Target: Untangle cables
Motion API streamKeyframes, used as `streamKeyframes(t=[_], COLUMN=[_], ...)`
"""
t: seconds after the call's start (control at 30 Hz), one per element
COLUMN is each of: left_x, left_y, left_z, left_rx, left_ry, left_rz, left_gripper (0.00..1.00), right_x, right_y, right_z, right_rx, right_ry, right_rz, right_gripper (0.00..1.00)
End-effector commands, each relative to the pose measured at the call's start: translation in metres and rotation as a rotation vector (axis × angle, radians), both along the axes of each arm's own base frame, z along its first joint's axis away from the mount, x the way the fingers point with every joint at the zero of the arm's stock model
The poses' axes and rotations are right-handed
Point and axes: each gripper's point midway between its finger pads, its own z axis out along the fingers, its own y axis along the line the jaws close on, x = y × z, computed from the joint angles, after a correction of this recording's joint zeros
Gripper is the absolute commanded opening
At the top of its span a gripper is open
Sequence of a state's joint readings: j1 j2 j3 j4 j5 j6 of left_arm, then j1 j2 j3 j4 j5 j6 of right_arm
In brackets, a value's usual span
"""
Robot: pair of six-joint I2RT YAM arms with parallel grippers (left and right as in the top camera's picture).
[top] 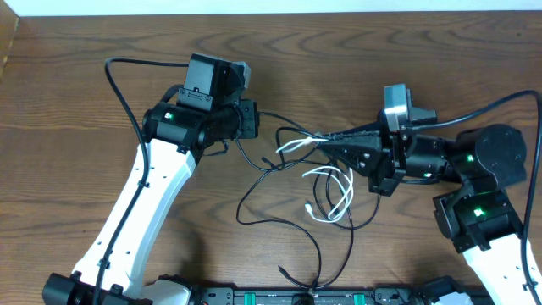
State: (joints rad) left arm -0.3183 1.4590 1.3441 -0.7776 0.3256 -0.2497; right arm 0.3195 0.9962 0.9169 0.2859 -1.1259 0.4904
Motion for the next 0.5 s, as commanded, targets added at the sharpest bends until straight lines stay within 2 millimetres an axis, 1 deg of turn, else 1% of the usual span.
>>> streamKeyframes(t=[0.0,0.1,0.17,0.27,0.33,0.4,0.47], left_x=[-0.007,-0.007,-0.005,0.000,0.000,-0.002,-0.005], left_y=[-0.014,-0.014,-0.010,0.014,0.037,0.054,0.067], left_z=[0.002,0.002,0.001,-0.009,-0.016,-0.020,-0.023], left_rx=[-0.077,-0.076,-0.055,0.072,0.187,0.274,0.332], left_ry=[0.037,0.037,0.031,0.020,0.024,0.029,0.041], left_rz=[-0.038,-0.037,-0.024,0.055,0.121,0.166,0.196], left_gripper=[0.17,0.17,0.17,0.17,0.17,0.17,0.17], right_x=[0.001,0.005,0.003,-0.002,-0.012,-0.020,-0.025], right_y=[0.005,0.006,0.006,0.006,0.005,0.003,0.000], right_z=[-0.001,-0.006,-0.006,0.003,0.013,0.023,0.031], right_rx=[-0.001,-0.009,-0.010,0.013,0.032,0.051,0.068], right_ry=[0.021,0.043,0.049,0.060,0.017,-0.022,-0.055], right_rz=[0.012,0.014,0.028,0.046,0.087,0.112,0.112], right_gripper=[0.01,0.01,0.01,0.01,0.01,0.01,0.01])
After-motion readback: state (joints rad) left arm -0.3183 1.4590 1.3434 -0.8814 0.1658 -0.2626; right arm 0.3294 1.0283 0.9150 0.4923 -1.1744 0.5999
